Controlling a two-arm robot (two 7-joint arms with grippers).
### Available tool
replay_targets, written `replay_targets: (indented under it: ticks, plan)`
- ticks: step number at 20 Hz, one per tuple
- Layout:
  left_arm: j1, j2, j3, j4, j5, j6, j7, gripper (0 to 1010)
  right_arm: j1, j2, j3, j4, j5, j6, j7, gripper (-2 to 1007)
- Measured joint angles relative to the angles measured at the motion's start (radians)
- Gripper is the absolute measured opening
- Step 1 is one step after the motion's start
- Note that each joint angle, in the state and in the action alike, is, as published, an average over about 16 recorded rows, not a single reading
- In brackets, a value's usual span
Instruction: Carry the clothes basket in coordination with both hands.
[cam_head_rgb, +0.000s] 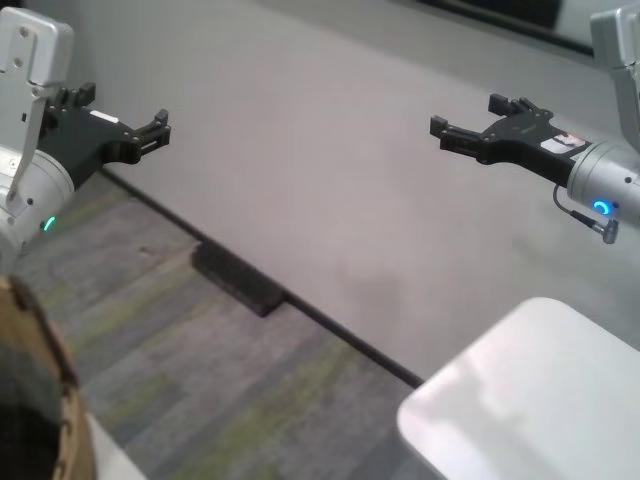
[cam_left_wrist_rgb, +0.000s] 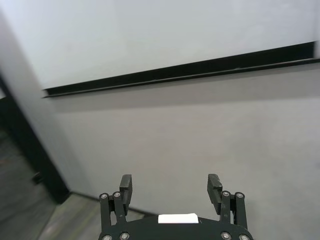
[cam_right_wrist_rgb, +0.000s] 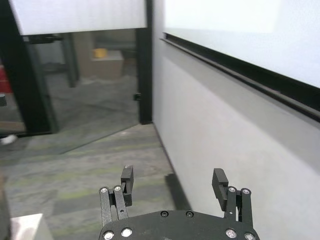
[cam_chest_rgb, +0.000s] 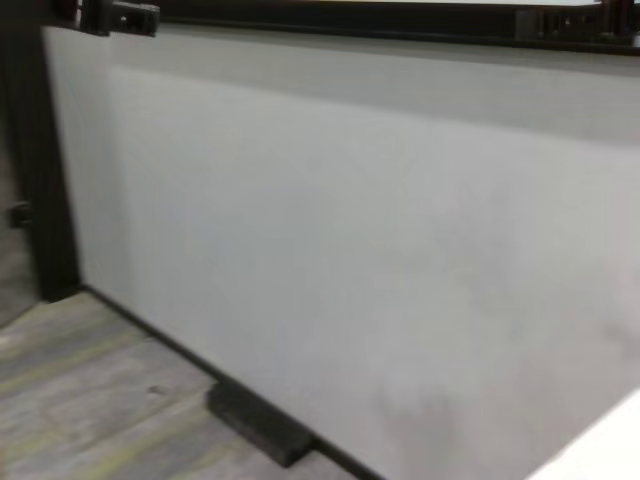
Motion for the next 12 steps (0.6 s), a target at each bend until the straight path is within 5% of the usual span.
replay_targets:
  ticks: [12]
  plan:
    - [0.000,0.000,0.000,0.000,0.000,0.000,0.000,1002,0.000,0.000,0.000,0.000,0.000,0.000,0.000,1004]
